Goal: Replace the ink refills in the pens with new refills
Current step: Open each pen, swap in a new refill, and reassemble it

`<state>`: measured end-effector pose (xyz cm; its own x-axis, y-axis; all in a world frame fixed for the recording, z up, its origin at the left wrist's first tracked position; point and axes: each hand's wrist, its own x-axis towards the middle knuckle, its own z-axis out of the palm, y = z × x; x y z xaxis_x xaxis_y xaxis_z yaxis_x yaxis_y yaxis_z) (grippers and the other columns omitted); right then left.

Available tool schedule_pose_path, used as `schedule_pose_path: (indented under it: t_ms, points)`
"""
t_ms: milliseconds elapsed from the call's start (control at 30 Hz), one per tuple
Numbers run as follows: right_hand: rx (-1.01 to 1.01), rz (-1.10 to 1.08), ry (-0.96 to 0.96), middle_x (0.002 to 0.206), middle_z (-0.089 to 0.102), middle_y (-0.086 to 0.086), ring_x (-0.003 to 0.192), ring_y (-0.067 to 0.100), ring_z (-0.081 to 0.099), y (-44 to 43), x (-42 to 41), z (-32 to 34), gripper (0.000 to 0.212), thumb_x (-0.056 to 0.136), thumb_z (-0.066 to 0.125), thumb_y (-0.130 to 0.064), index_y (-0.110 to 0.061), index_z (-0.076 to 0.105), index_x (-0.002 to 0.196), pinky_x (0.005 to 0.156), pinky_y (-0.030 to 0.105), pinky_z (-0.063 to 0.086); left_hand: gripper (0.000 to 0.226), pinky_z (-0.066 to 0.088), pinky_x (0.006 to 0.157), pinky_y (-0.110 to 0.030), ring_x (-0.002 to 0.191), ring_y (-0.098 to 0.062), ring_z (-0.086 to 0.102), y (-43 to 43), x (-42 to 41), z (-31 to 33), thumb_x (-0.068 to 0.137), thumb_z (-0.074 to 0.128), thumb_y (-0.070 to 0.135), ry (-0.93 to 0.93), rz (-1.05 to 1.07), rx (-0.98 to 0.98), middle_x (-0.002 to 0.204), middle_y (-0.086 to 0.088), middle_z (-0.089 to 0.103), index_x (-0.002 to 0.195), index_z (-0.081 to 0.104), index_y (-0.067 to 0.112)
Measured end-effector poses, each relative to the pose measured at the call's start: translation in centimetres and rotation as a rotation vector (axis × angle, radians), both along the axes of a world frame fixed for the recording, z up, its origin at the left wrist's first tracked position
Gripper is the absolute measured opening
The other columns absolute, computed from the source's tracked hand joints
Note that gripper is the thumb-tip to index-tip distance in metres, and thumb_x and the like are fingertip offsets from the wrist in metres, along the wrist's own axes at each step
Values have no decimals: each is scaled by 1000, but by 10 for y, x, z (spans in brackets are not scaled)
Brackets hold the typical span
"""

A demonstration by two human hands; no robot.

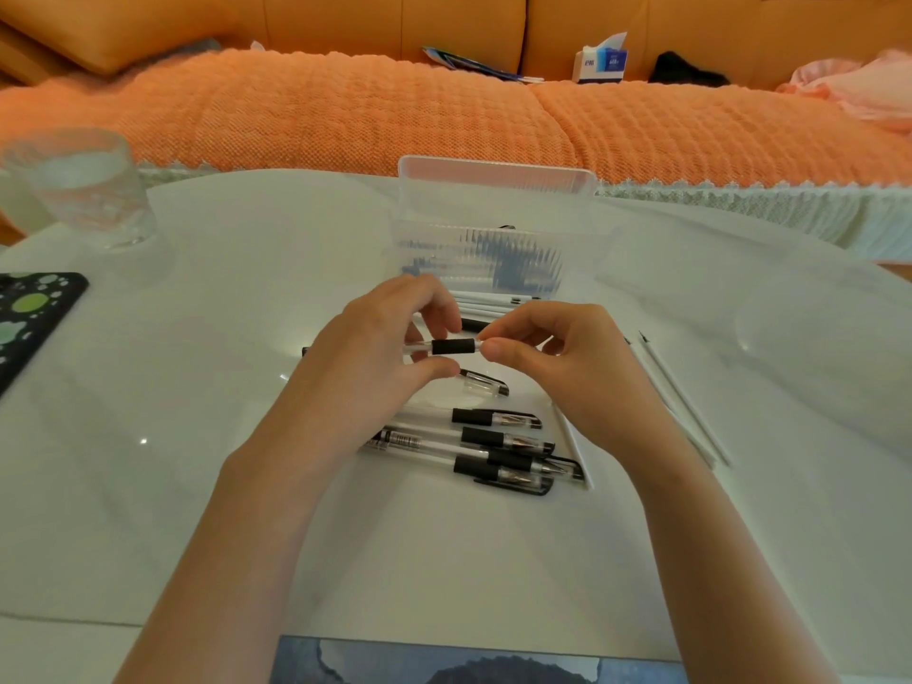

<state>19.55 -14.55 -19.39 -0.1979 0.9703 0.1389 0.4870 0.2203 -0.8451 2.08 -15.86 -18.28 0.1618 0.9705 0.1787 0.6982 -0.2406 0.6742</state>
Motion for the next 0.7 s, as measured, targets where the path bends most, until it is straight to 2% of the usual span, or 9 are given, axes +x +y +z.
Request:
schedule_pose_path:
  t_ms: [100,233,333,467,567,700]
  points:
    - [5,-6,1,75,68,-12,73,-1,57,0,0,0,2,81,71,-26,-26,73,82,67,5,39,18,50,77,-31,81,-2,56,0,-1,0,79,73,26,-24,9,-6,87,17,59,86,57,31]
    - [13,-14,18,76,69,-11,73,0,58,1,1,0,4,81,71,-25,-23,73,84,66,6,41,12,52,82,-35,79,-2,61,-1,-4,-1,82,67,36,-82,-2,-49,83,15,64,92,61,37]
    - [13,-21,20,76,69,-12,74,0,58,1,1,0,4,81,71,-25,-23,73,85,66,7,41,14,52,78,-31,77,-2,61,-1,-4,-1,81,68,36,-94,-7,-56,84,17,64,94,61,37]
    - [13,-32,13,75,68,-14,74,0,59,2,1,-1,3,81,71,-26,-25,72,84,67,7,41,29,46,68,-17,81,-4,57,2,-3,1,73,77,28,13,-20,-1,94,16,57,94,59,32]
    - [12,-37,17,75,68,-13,75,1,59,2,1,-1,3,80,72,-25,-25,72,84,66,7,41,23,46,69,-20,80,-3,56,2,-2,0,76,75,23,17,-11,19,91,15,57,91,59,31]
    - [17,-48,22,77,69,-11,76,2,59,2,1,0,4,81,72,-22,-24,72,84,66,8,41,9,46,69,-22,73,-2,60,0,-3,1,83,67,33,-29,-2,-41,83,17,62,88,59,34]
